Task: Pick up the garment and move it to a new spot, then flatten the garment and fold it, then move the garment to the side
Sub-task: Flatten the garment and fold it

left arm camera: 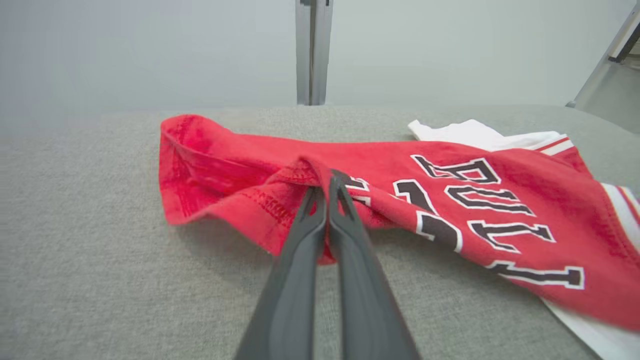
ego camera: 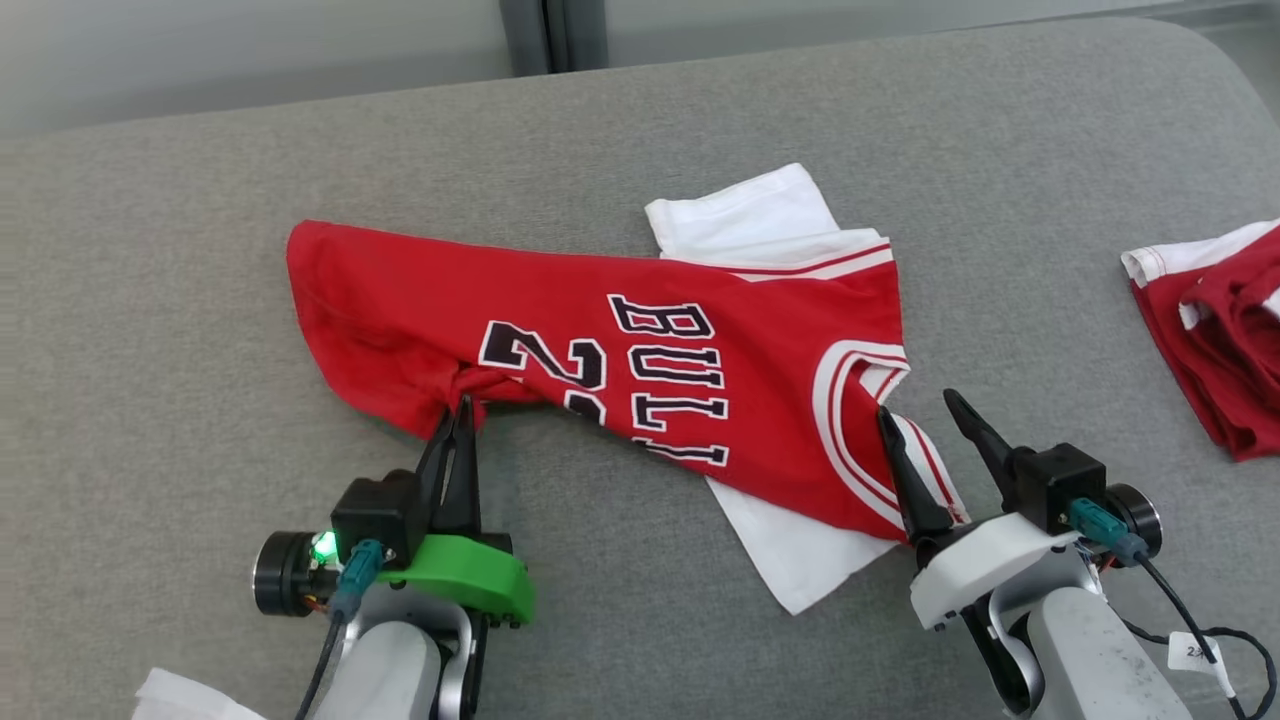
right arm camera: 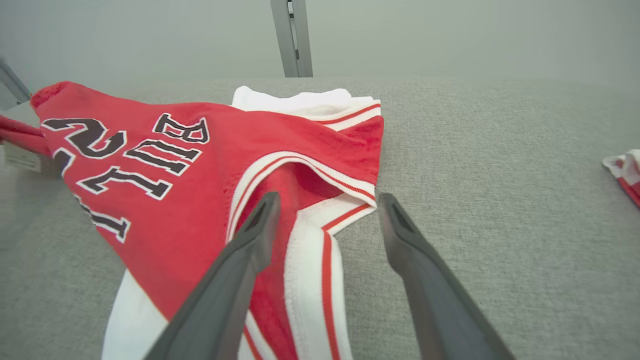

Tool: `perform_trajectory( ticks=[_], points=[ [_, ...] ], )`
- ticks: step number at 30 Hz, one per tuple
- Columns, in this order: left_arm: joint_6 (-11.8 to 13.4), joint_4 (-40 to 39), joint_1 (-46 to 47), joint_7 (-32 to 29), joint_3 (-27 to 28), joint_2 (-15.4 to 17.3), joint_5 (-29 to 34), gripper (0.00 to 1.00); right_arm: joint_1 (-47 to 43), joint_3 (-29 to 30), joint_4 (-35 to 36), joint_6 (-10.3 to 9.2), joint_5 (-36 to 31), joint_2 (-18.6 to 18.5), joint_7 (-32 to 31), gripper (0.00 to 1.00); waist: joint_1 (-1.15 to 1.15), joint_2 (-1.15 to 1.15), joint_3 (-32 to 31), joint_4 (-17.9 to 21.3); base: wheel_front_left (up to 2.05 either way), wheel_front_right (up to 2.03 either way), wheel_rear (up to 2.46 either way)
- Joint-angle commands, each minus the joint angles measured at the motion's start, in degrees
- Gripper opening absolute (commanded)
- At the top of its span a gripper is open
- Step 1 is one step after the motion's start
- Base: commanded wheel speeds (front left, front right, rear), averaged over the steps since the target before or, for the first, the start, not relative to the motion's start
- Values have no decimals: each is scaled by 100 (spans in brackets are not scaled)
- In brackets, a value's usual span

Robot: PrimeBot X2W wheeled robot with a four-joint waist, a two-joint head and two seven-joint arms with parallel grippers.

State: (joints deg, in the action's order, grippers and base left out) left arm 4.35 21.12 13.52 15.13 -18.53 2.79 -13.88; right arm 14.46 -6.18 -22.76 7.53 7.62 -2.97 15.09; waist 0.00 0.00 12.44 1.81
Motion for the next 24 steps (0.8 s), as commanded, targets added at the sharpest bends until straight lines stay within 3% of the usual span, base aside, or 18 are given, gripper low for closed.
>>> perform_trajectory(
  ticks=[1, 7, 13, 14, 16, 17, 24],
  points=[
    [-27, -199, -52, 0, 11, 26, -109, 0, -95, 33, -29, -9, -26, -20, 9, 100, 0, 0, -219, -311, 0, 0, 0],
    [-84, -759, -276, -1, 243, 26, -610, 0, -179, 71, -118, -9, -27, -15, 9, 100, 0, 0, -396, -676, 0, 0, 0],
    [-95, -64, -495, 0, 709, 25, -980, 0, -144, -13, -175, -9, -16, -9, 9, 100, 0, 0, -465, -676, 0, 0, 0],
    [-40, 82, -500, 0, 797, 25, -961, 16, -135, -20, -175, -9, -6, -10, 9, 100, 0, 0, -470, -658, 0, 0, 0],
    [130, 227, -478, 0, 1093, 37, -917, 80, -149, -22, -176, -9, 3, -10, 9, 100, 0, 0, -478, -612, 0, 0, 0],
    [203, 336, -487, 0, 1182, 25, -757, 100, -160, -15, -188, -9, -2, -10, 9, 100, 0, 0, -481, -586, 0, 0, 0],
    [367, 542, -596, 0, 1377, 24, -520, 100, -262, -46, -213, -9, 42, -6, 9, 100, 0, 0, -488, -491, 0, 0, 0]
  ],
)
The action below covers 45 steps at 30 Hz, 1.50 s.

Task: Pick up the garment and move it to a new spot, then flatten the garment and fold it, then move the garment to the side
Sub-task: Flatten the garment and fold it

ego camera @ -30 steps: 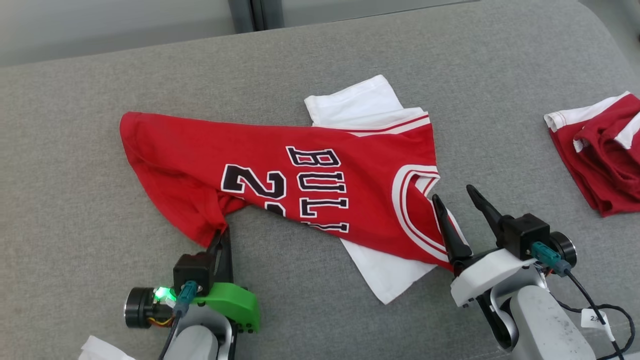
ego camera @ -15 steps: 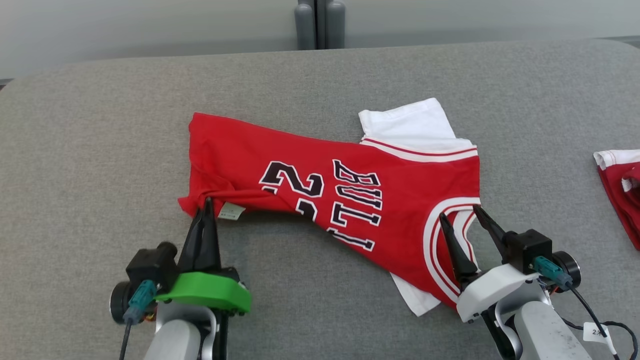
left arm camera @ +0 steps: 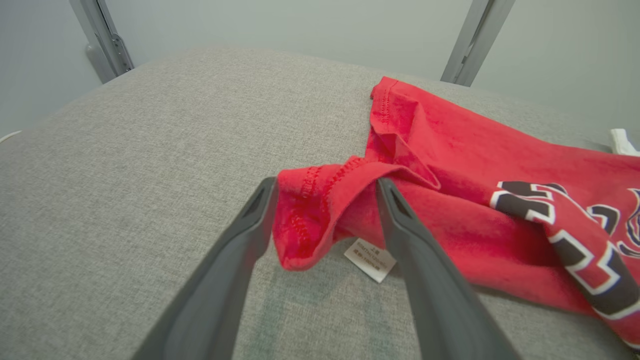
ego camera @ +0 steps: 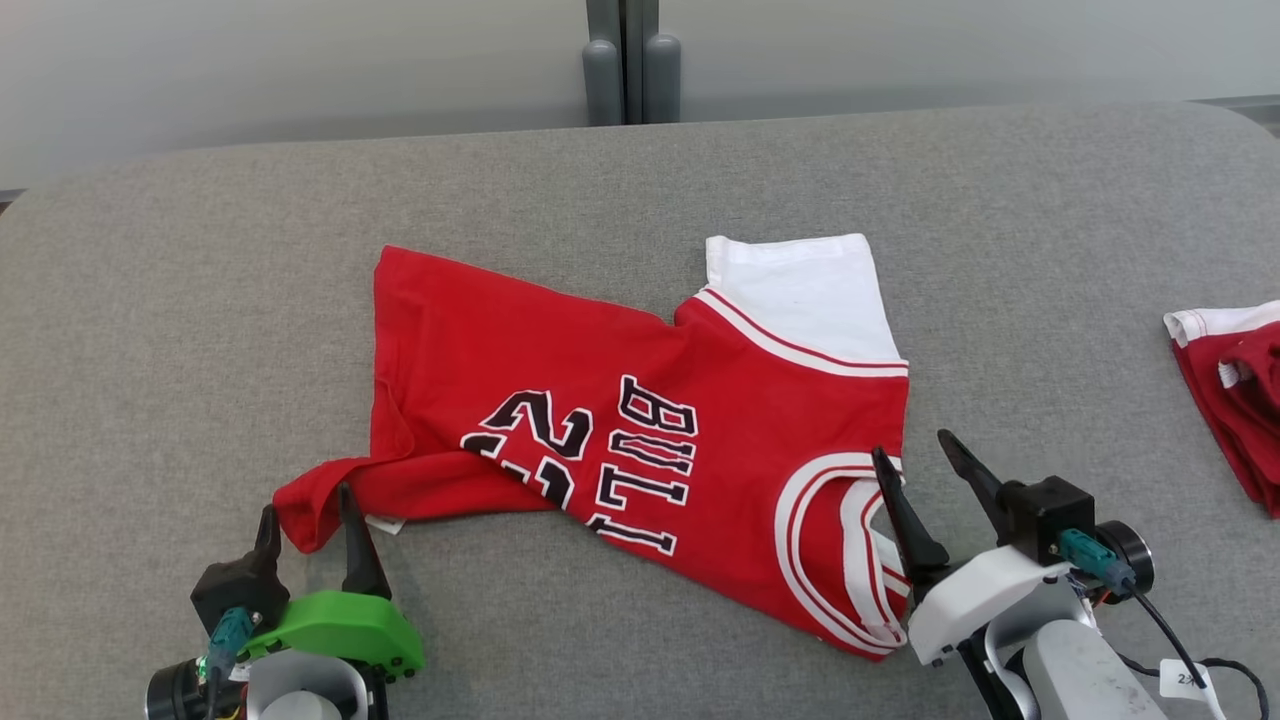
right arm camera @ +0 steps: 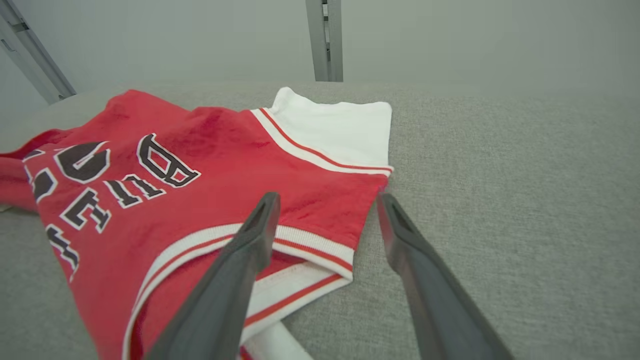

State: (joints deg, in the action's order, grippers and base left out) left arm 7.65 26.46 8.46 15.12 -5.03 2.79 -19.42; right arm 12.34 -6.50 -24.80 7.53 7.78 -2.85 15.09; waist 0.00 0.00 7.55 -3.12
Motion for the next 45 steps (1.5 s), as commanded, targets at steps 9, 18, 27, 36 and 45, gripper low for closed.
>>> perform_trajectory(
  ticks=[9, 18, 27, 36, 45],
  points=[
    [54, -222, -227, 1, -318, 25, 77, 100, -247, -1107, -64, -9, 621, -28, 9, 100, 0, 0, 9, -56, 0, 0, 0],
    [68, -359, -202, 1, -557, 25, 71, 100, 69, -1660, -468, -9, 1070, -117, 9, 100, 0, 0, 65, -184, 0, 0, 0],
    [46, -431, -240, 1, -761, 25, 2, 100, 429, -1443, -302, -9, 1261, -310, 9, 0, 0, 0, 179, -222, 0, 0, 0],
    [50, -432, 25, 1, -1099, 25, 27, 100, 1604, -689, -413, -9, 1123, -1081, 9, 0, 0, 0, 529, -367, 0, 0, 0],
    [108, -445, 334, 1, -1496, 25, -119, 100, 3313, -854, -1828, -9, 742, -1775, 9, 0, 0, 0, 988, -681, 0, 0, 0]
  ],
)
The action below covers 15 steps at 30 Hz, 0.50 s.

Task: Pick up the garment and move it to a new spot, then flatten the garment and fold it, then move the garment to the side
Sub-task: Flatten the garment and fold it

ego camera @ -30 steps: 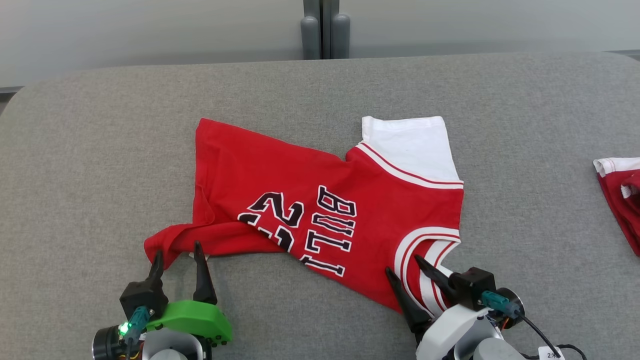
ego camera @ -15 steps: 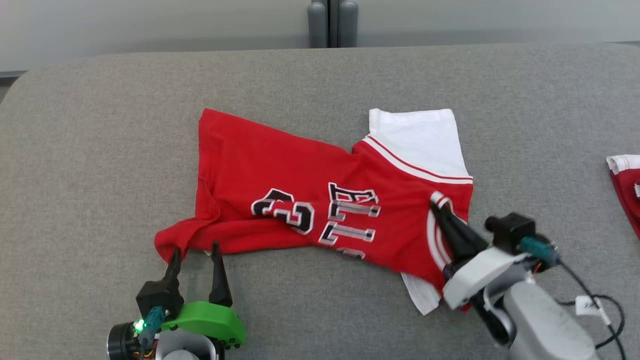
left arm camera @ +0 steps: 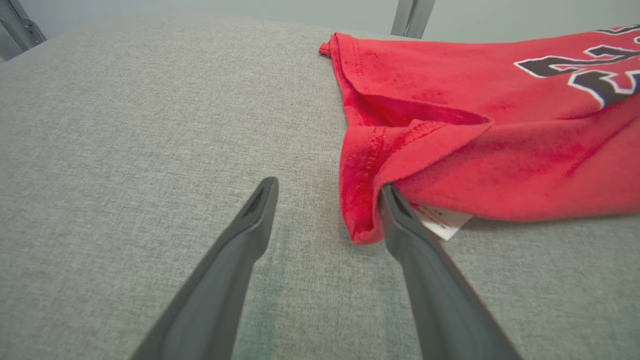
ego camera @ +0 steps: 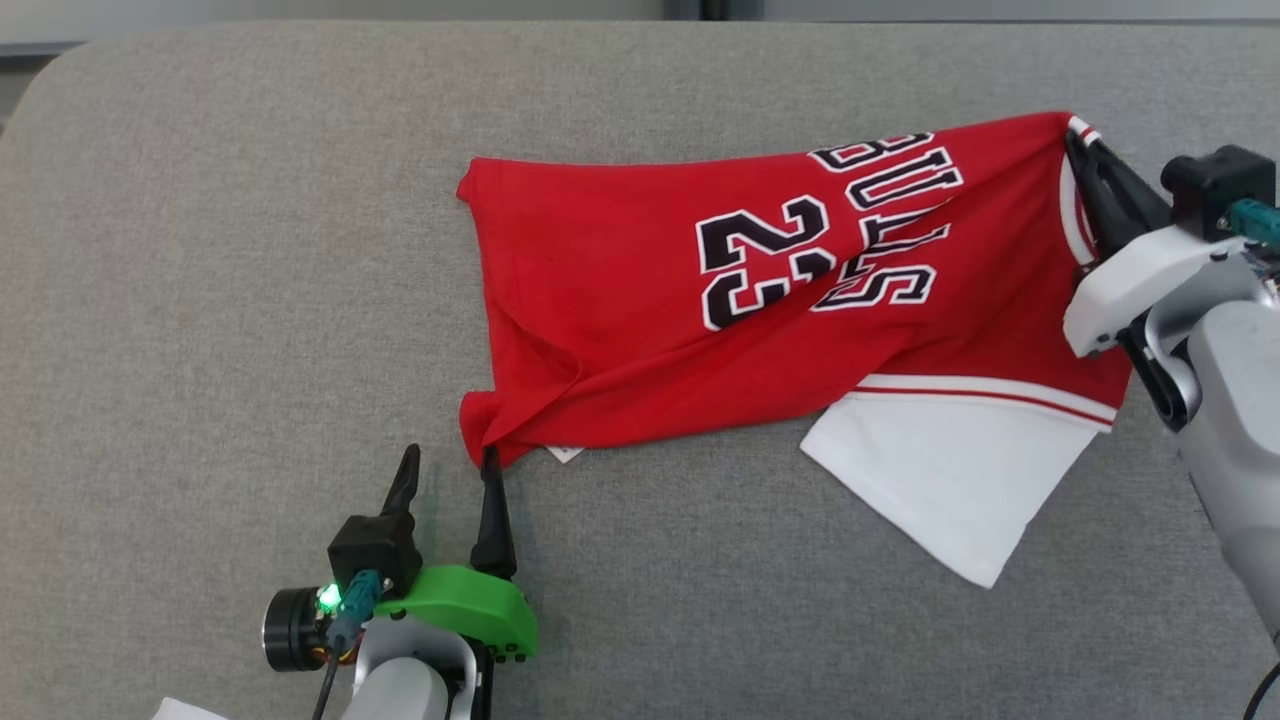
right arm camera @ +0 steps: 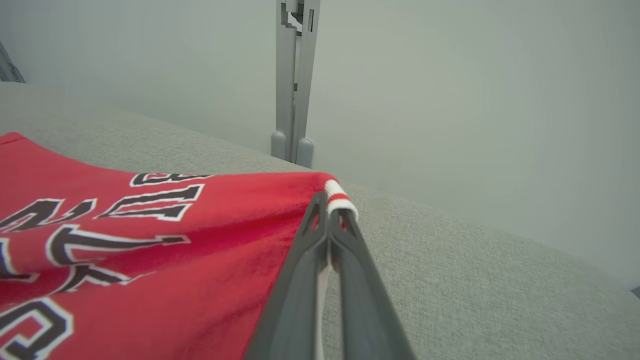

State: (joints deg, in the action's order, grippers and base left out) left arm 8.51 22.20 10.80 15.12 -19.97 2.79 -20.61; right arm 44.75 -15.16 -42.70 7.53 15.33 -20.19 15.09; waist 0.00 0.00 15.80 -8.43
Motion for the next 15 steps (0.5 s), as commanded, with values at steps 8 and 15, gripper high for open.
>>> perform_trajectory(
  ticks=[8, 15],
  points=[
    [80, 7, 216, 1, -158, 24, -5, 100, 689, 471, -642, -9, -651, 88, 8, 100, 0, 0, 202, -170, 0, 0, 0],
    [-7, 91, 87, 1, -36, 23, 173, 100, -79, 1260, -1, -9, -1094, 461, 8, 100, 0, 0, -8, 116, 0, 0, 0]
  ],
)
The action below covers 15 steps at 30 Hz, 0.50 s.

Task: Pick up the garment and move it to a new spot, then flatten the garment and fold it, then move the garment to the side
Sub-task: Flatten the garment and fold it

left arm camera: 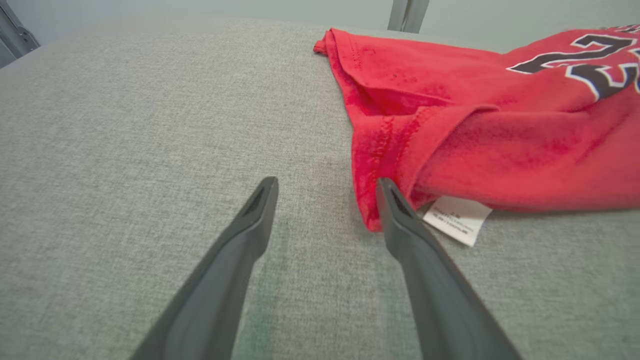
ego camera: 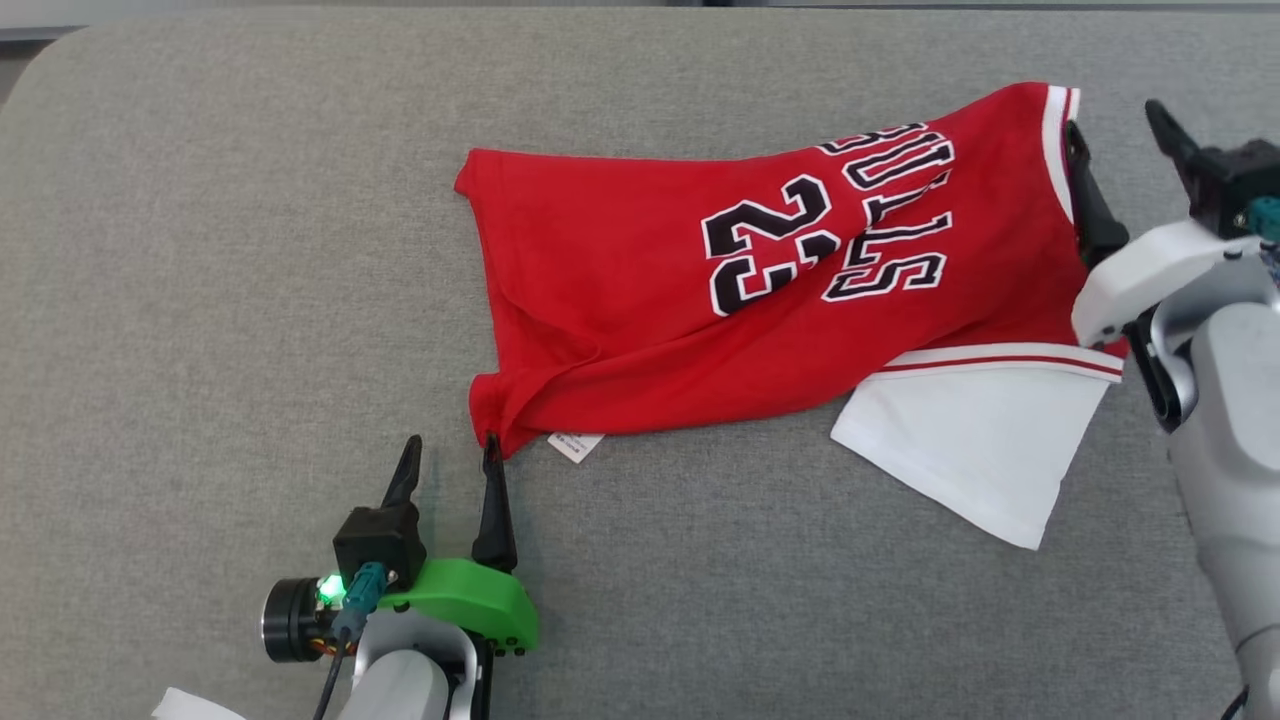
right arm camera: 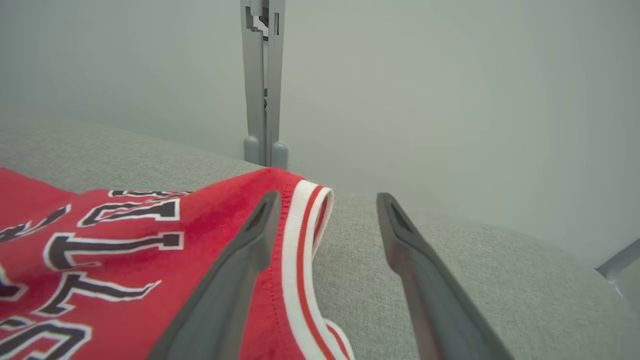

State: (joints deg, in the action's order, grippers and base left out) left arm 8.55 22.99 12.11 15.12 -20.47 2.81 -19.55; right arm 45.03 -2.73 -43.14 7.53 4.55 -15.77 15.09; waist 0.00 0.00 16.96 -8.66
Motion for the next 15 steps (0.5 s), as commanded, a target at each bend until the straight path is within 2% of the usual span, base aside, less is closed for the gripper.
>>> perform_trajectory(
  ticks=[1, 5, 15],
  points=[
    [-35, 30, -81, 1, 39, 23, 75, 100, -283, 86, 145, -9, -53, 90, 8, 100, 0, 0, -158, 191, 0, 0, 0],
    [-133, 61, -152, 1, 87, 23, 110, 100, -885, 324, 514, -9, -20, 328, 8, 100, 0, 0, -277, 388, 0, 0, 0],
    [-282, 43, -353, 1, 124, 25, 237, 100, -1930, 445, 1085, -9, 113, 718, 8, 100, 0, 0, -454, 712, 0, 0, 0]
  ],
)
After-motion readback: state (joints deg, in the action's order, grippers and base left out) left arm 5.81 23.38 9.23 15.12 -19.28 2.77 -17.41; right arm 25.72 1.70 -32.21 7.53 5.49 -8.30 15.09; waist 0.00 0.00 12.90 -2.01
